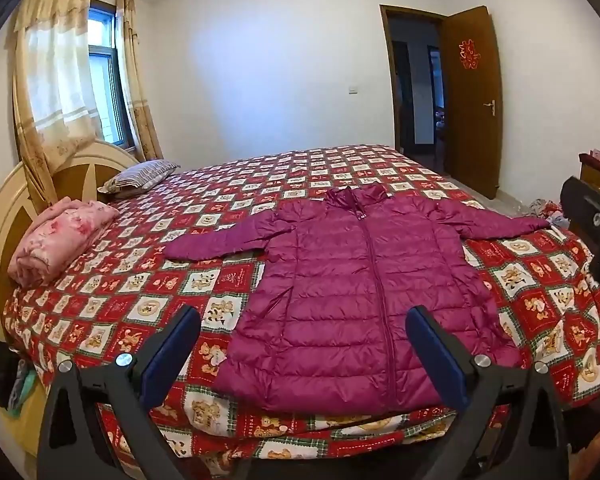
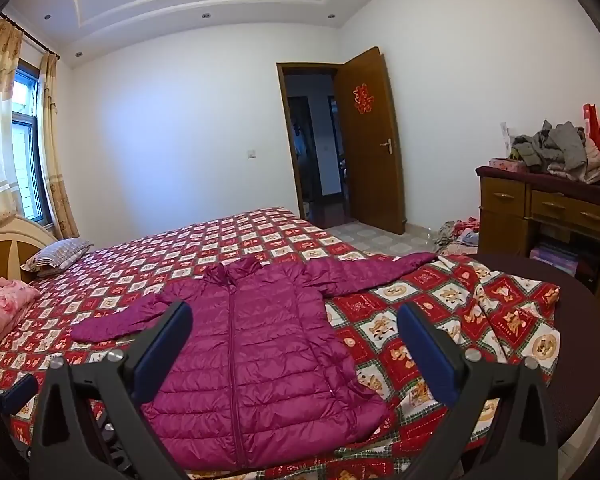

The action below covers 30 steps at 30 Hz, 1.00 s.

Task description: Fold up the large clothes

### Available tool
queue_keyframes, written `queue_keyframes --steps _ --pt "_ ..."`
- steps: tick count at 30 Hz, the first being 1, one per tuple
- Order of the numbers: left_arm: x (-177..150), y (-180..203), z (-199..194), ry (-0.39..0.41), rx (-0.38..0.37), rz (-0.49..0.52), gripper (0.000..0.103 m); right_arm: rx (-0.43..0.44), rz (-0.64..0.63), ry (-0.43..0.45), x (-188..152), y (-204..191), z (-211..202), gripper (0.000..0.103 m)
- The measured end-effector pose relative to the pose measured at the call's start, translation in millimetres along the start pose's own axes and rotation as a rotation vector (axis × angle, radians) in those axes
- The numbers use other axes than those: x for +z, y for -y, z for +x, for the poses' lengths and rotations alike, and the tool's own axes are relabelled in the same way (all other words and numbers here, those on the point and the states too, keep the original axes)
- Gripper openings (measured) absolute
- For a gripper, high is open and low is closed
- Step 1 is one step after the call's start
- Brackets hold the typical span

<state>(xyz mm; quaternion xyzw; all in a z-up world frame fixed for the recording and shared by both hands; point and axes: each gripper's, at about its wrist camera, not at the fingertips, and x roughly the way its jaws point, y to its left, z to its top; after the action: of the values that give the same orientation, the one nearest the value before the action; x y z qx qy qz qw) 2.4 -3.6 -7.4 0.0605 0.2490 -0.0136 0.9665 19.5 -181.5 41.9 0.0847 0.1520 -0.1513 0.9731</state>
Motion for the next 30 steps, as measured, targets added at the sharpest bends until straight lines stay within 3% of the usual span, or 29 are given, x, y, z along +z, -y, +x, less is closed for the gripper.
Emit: queue_keyframes --steps 30 --pt "-1.4 -6.9 -1.7 -0.006 -0.003 -0.029 0.102 0.016 0.006 -0.019 -2.0 -1.8 3.8 0.103"
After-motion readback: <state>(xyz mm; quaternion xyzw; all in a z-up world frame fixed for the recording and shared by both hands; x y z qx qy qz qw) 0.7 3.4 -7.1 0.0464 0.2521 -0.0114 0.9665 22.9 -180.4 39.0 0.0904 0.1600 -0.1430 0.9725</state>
